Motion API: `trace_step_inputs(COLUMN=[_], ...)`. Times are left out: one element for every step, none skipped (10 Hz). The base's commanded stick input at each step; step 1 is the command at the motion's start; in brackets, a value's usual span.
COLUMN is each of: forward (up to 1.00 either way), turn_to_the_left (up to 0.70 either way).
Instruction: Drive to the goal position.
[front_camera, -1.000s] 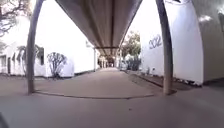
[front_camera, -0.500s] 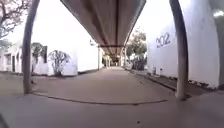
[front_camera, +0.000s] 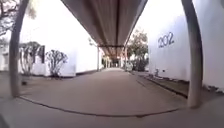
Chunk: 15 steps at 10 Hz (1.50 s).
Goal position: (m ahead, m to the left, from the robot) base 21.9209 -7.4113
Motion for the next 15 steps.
trace_step_inputs(forward=[0.7, 0.7, 0.7, 0.7, 0.7, 0.7, 0.7, 0.7, 0.7, 0.7, 0.7, 0.7, 0.7, 0.7, 0.7], turn_to_the_left=[0.0, 0.0, 0.0, 0.0, 0.0, 0.0, 0.0, 0.0, 0.0, 0.0, 0.0, 0.0, 0.0, 0.0, 0.0])
